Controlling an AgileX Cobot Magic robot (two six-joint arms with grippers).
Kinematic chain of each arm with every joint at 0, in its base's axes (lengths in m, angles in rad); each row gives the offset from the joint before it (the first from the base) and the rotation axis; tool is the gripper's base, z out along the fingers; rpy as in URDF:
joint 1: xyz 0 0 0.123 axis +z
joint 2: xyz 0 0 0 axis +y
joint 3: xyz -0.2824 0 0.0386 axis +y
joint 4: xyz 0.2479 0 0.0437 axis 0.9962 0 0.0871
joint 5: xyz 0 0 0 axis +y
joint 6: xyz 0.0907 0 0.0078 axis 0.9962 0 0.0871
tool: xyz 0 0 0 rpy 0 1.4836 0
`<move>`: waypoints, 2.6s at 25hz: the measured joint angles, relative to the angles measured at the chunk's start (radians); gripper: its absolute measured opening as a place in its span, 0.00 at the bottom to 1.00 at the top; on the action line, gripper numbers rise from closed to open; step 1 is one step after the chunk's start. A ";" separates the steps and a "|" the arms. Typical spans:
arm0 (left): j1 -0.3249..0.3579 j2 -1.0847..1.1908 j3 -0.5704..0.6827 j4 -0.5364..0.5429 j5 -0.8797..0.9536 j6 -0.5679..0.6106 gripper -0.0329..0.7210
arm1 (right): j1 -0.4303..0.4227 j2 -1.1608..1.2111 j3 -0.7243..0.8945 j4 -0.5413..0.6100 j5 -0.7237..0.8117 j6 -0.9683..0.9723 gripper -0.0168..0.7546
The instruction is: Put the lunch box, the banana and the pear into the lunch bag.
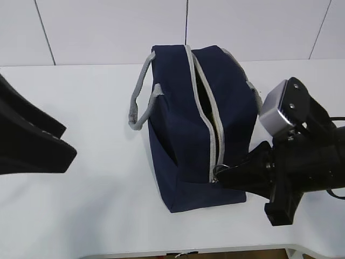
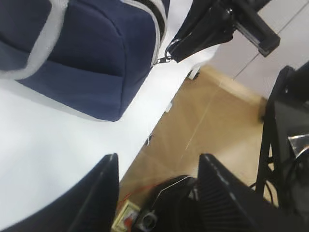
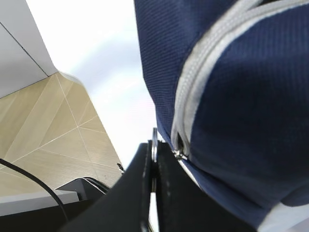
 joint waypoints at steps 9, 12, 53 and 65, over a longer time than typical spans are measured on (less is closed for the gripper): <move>-0.004 -0.027 0.208 -0.295 -0.225 0.169 0.55 | 0.000 0.000 0.000 0.000 0.024 0.000 0.05; -0.004 0.019 0.208 -0.391 -0.275 0.270 0.55 | 0.000 0.000 0.000 0.000 0.024 0.000 0.05; -0.039 0.476 0.209 -1.167 -0.341 1.230 0.54 | 0.000 0.000 0.000 -0.008 0.100 0.002 0.05; -0.073 0.521 0.209 -1.168 -0.335 1.264 0.40 | 0.000 0.000 -0.004 -0.010 0.136 0.002 0.05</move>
